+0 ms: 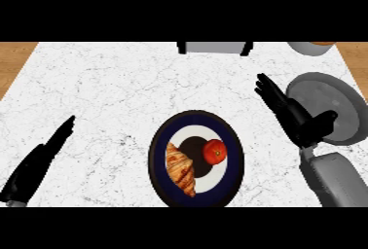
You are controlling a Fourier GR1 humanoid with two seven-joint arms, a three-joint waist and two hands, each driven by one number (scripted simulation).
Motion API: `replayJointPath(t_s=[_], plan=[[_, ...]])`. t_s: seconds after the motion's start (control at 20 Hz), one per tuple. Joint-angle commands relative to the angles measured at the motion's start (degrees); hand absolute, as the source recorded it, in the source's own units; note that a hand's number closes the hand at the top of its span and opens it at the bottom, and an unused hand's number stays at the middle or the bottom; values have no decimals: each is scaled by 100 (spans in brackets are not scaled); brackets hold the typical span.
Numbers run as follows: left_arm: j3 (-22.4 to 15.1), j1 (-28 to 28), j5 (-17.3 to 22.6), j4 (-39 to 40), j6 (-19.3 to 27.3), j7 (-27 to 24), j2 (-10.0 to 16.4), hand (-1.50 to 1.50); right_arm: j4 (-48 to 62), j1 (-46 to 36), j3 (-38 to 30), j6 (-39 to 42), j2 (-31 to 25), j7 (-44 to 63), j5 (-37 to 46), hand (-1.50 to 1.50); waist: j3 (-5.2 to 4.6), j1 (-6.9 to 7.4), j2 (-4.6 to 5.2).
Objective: Pick the tomato from the plate and place it in the pan
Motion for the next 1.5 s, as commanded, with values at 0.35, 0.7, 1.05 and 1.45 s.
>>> replayJointPath(t_s=[0.35,0.7,1.05,1.45], plan=[[31,-902,333,-94,27,196,-808,0,1107,-584,138,-1267,-953,-698,2281,150,20,-198,-54],[-30,-1302,281,103,9,342,-1257,0,2152,495,-336,-2916,1572,-3023,1670,-150,130,-122,-42],[34,-1377,107,158,14,411,-1401,0,1662,162,683,-2853,571,-814,3162,-150,111,-187,-89],[-63,-1372,37,65,43,628,-1491,0,757,-686,1684,-693,-207,1916,3779,-150,99,-170,-120]])
